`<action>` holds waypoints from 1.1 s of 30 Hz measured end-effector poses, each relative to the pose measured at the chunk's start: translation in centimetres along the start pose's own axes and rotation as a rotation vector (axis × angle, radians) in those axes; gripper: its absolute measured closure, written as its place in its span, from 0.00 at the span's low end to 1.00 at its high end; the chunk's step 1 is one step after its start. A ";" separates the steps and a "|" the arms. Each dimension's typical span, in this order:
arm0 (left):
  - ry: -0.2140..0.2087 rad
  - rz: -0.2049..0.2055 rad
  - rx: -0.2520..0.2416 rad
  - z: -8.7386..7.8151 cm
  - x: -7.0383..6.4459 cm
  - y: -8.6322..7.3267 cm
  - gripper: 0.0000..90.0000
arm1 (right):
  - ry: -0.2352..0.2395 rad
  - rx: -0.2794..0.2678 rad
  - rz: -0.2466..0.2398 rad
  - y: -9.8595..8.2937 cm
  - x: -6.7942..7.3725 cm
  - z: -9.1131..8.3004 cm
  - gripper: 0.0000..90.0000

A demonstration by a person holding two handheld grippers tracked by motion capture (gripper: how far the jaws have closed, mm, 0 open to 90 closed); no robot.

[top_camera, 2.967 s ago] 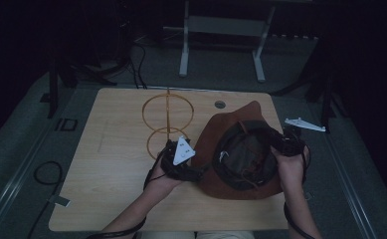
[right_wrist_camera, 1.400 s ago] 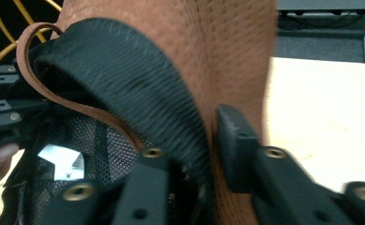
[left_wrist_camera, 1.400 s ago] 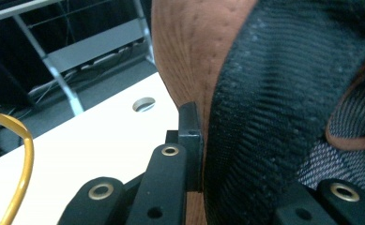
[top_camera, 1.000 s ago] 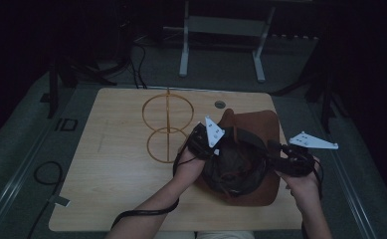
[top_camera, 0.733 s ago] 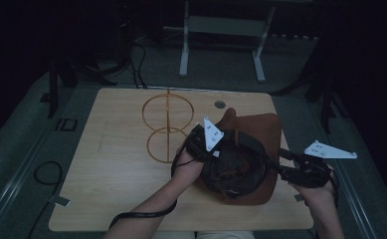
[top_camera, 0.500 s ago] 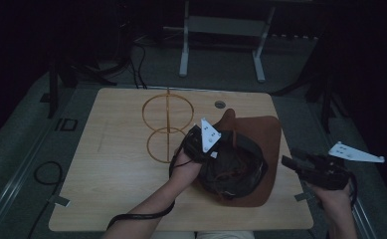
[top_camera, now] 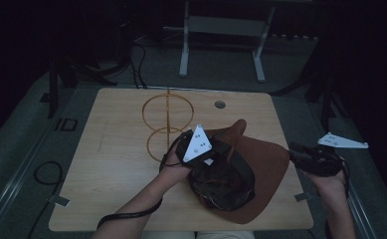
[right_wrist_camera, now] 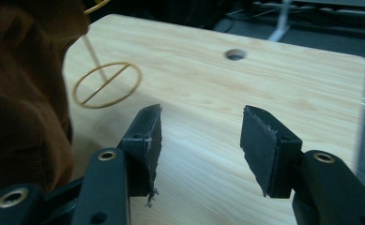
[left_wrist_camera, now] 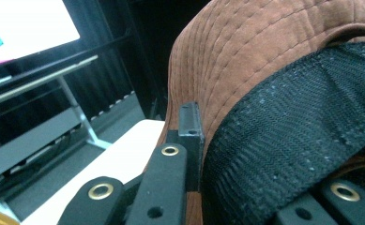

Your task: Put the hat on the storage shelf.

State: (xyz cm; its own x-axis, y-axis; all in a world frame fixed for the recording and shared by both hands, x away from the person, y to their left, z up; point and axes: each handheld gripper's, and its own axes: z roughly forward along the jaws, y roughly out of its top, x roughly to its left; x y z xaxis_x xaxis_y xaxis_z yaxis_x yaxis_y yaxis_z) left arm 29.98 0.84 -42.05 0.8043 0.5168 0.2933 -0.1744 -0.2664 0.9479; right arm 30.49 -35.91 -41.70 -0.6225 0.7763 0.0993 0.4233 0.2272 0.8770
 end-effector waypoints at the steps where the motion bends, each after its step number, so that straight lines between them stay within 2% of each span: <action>1: -0.006 0.011 -0.007 -0.1 -0.1 0.1 0.96 | 0.015 0.006 -0.008 0.1 0.3 0.5 0.54; 3: -0.042 0.020 -0.039 -0.3 -0.2 0.3 0.96 | 0.040 0.020 -0.024 0.3 0.9 1.4 0.55; 6: -0.084 0.045 -0.054 -0.4 -0.5 0.6 0.96 | 0.057 0.047 -0.051 0.7 2.0 2.8 0.57; 8: -0.111 0.052 -0.060 -0.4 -0.7 0.6 0.96 | 0.094 0.040 -0.057 0.9 2.8 3.3 0.57; 11: -0.125 0.058 -0.064 -0.2 -0.9 0.5 0.96 | 0.181 0.018 -0.088 1.1 3.9 3.8 0.58; 15: -0.110 0.079 -0.046 0.3 -1.3 0.4 0.96 | 0.246 0.005 -0.128 1.3 5.4 4.3 0.58; 21: -0.132 0.090 -0.042 0.8 -1.8 0.4 0.96 | 0.315 -0.009 -0.214 1.4 7.4 5.3 0.49; 24: -0.132 0.076 -0.051 1.0 -2.0 0.4 0.96 | 0.371 -0.044 -0.218 1.5 8.1 5.7 0.47; 27: -0.131 0.066 -0.065 1.0 -2.0 0.6 0.96 | 0.406 -0.072 -0.215 1.8 8.3 5.9 0.46; 29: -0.132 0.071 -0.071 1.1 -2.1 0.9 0.96 | 0.434 -0.084 -0.212 1.9 8.4 6.0 0.45; 33: -0.122 0.072 -0.082 1.2 -2.4 1.3 0.96 | 0.452 -0.108 -0.210 2.1 8.6 6.1 0.45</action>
State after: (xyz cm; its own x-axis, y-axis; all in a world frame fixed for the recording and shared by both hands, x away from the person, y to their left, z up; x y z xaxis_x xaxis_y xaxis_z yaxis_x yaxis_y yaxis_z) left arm 28.51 -1.69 -41.63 0.8500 0.3948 0.3487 -0.2763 -0.2293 0.9333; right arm 30.08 -25.19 -41.84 -0.9196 0.3829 0.0880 0.2027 0.2704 0.9412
